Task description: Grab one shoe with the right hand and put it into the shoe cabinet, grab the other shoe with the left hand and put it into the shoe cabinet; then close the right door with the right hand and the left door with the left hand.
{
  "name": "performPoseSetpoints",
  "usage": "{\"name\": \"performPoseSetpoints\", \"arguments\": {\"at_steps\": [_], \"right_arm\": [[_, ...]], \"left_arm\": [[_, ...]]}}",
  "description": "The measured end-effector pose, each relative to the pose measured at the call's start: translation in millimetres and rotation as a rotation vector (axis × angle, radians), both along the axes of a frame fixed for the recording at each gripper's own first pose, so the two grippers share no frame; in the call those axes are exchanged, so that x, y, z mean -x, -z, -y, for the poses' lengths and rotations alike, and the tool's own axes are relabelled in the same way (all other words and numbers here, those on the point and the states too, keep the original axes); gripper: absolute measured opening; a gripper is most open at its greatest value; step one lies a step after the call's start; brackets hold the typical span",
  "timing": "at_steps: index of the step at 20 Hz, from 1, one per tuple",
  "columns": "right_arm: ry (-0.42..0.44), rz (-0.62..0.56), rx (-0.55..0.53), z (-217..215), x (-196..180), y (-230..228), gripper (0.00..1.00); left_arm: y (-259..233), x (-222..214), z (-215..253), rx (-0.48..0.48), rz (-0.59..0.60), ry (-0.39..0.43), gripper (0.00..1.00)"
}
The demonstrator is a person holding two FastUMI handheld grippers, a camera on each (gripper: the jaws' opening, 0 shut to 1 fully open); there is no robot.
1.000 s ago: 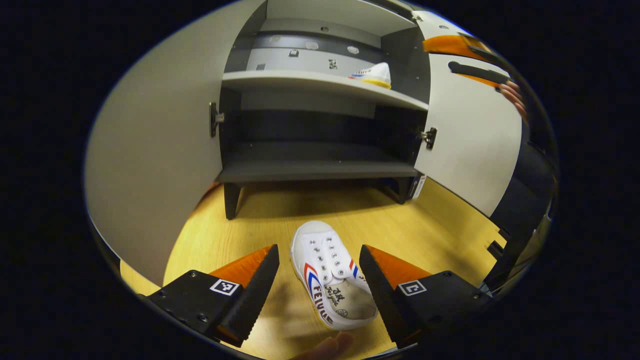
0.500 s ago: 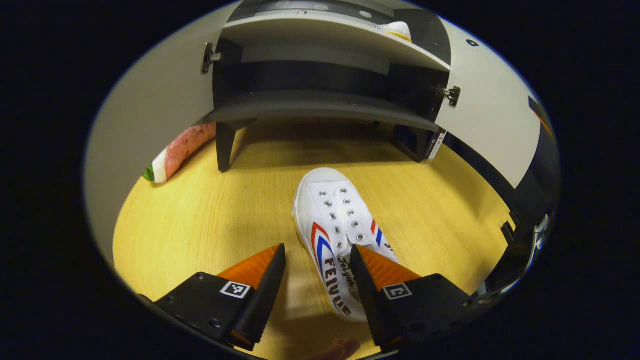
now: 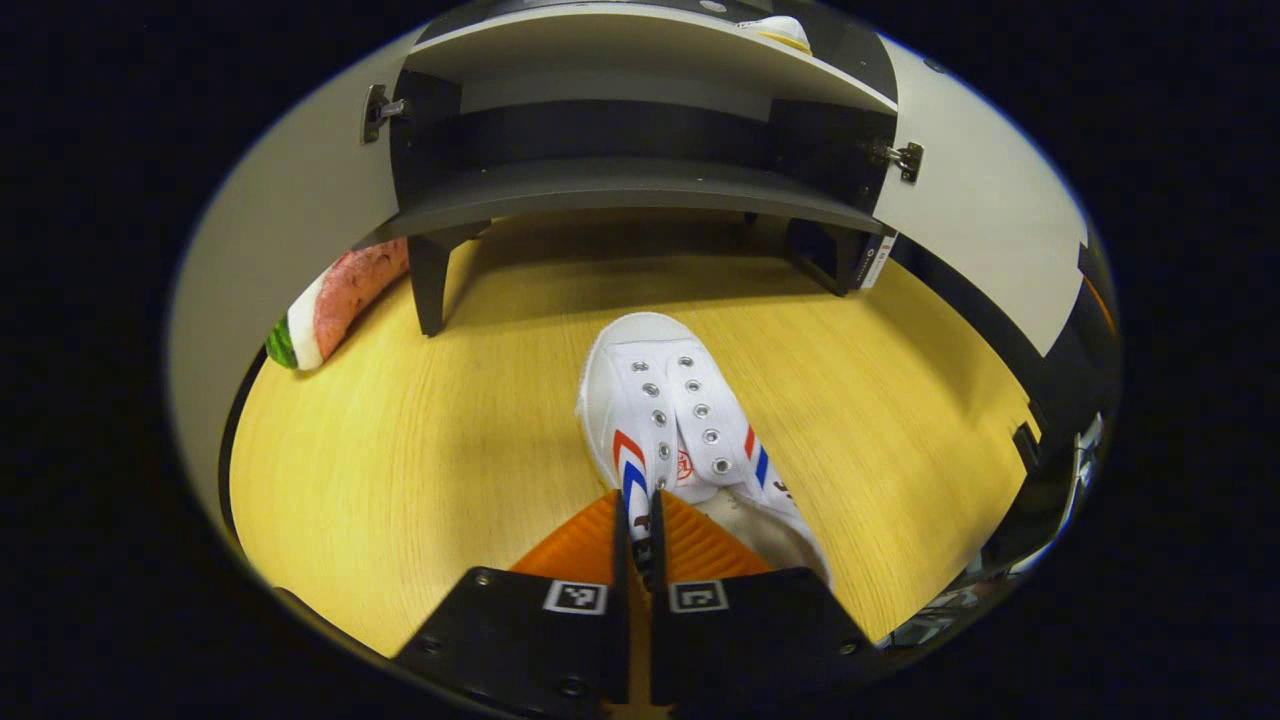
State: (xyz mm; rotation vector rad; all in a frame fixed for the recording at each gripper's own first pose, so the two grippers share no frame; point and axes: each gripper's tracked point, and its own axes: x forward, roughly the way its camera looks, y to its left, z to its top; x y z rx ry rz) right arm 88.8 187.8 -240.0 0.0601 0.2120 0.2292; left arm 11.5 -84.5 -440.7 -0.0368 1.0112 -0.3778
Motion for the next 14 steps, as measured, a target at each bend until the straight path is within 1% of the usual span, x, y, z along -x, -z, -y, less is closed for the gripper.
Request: {"name": "performPoseSetpoints", "arguments": {"at_steps": [1,2,4,6,10,14], "right_arm": [[-0.001,-0.011,0.002,0.6,2.2,4.5,0.97],[-0.006,-0.019,0.004,1.2,5.3,8.5,0.97],[0.005,-0.032,0.016,7.1,8.2,14.7,0.97],[0.016,-0.04,0.019,12.7,9.0,17.4,0.98],[0.04,-0.044,0.016,24.0,13.0,19.8,0.98],[0.047,-0.044,-0.003,29.7,16.9,17.6,0.98]], "left_arm": [[-0.1,-1.4,2.5,0.001,0.009,0.001,0.02],[-2.8,-1.6,0.6,-0.001,0.023,-0.003,0.01],[-11.3,-4.5,0.1,0.005,0.044,-0.013,0.01],[-27.0,-2.3,3.3,0.042,0.063,-0.026,0.01],[-73.3,-11.8,5.2,0.071,0.179,-0.044,0.01],[-126.6,-34.9,9.4,0.115,0.278,-0.071,0.01]]}}
